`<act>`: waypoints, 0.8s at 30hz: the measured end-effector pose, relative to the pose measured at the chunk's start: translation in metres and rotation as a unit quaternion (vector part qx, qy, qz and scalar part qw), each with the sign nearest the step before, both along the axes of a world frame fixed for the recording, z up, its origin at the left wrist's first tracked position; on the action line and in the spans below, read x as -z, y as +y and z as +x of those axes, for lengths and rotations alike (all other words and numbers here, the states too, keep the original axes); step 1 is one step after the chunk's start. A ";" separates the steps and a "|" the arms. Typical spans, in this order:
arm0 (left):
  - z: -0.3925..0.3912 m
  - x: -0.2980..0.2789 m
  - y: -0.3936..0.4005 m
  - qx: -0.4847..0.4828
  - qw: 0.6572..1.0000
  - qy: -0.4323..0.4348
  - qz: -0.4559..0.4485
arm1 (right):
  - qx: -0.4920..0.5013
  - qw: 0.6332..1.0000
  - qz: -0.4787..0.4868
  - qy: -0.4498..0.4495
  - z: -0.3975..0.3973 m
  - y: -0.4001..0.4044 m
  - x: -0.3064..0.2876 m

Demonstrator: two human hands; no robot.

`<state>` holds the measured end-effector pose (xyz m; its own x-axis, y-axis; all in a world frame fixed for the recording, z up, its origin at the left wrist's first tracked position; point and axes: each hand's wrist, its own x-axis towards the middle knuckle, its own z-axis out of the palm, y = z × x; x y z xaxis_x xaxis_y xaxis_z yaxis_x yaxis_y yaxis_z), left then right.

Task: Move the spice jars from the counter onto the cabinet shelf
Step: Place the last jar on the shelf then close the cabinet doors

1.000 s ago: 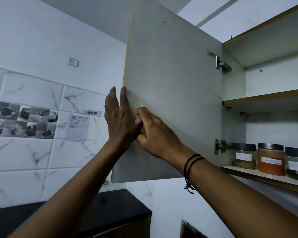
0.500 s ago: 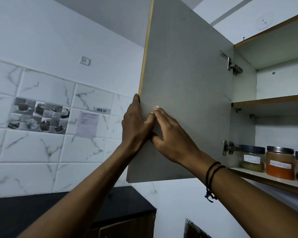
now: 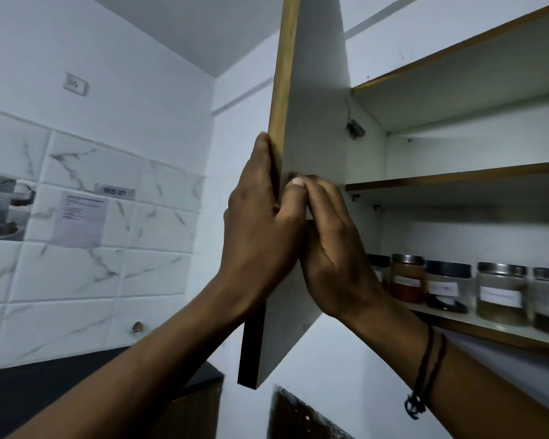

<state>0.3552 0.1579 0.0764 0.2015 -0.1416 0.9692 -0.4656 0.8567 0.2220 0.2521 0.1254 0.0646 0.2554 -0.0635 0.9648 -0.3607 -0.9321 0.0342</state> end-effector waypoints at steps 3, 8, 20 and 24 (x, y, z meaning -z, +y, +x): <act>-0.034 0.002 0.005 0.076 0.997 -0.011 -0.009 | -0.012 0.999 0.018 -0.031 -0.029 0.015 0.004; -0.122 0.005 0.004 0.266 0.964 -0.020 0.004 | 0.032 0.993 0.053 -0.102 -0.103 0.030 0.008; -0.290 0.020 -0.038 0.373 0.927 -0.045 -0.002 | 0.325 0.937 0.055 -0.113 -0.261 0.040 0.002; -0.320 0.024 -0.072 0.269 0.954 -0.108 -0.069 | 0.455 0.890 0.016 -0.018 -0.292 0.036 0.005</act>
<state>0.0350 0.0855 0.0528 -0.0720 -0.0361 0.9968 0.0288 0.9989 0.0382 -0.0399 0.1615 0.0597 0.0519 -0.2561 0.9652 -0.9672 -0.2534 -0.0153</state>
